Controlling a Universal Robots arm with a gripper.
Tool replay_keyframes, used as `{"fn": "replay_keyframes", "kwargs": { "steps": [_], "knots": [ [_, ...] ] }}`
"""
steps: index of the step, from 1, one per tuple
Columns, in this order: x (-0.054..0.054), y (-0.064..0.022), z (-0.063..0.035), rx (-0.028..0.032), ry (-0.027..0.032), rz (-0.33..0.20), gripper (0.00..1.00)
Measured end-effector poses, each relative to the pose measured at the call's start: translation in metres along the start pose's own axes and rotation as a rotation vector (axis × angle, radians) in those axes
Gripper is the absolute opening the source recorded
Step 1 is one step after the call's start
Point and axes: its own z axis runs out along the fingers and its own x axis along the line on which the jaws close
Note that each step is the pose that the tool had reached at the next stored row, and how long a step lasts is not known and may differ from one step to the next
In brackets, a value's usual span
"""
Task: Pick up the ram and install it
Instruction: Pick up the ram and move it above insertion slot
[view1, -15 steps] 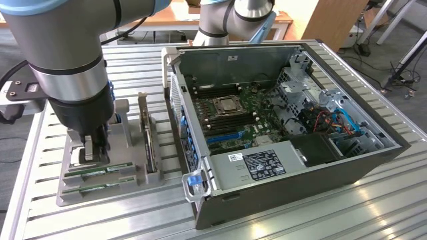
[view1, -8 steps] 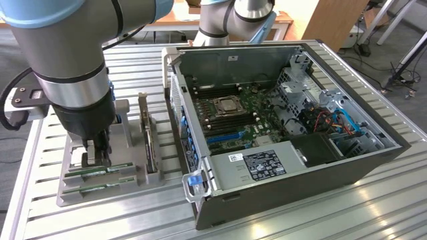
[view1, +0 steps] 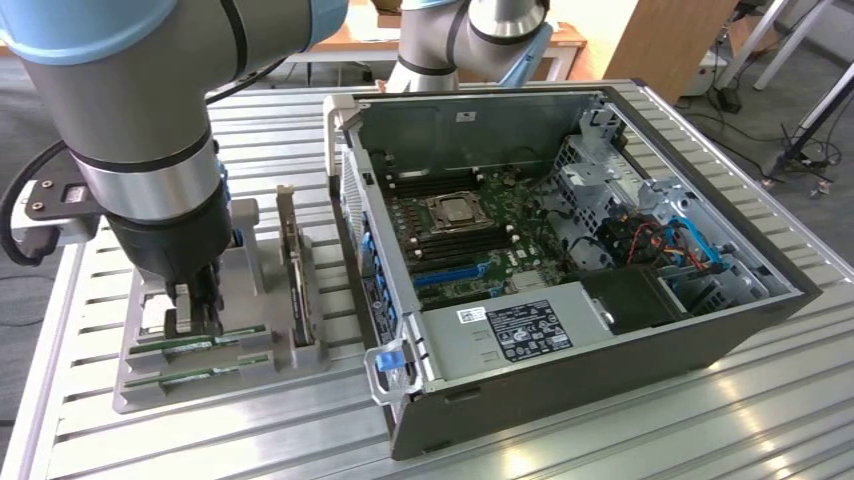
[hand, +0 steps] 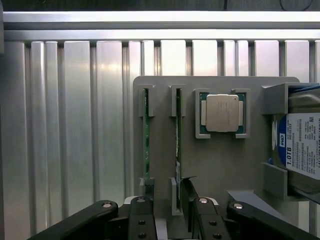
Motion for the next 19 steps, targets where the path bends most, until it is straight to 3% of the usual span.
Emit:
{"fn": "replay_keyframes", "kwargs": {
  "steps": [12,19],
  "knots": [
    [0.016,-0.0006,-0.0002,0.0001,0.0000,0.000,0.36],
    [0.017,-0.0008,0.0025,0.0001,-0.0001,0.000,0.36]
  ]
}}
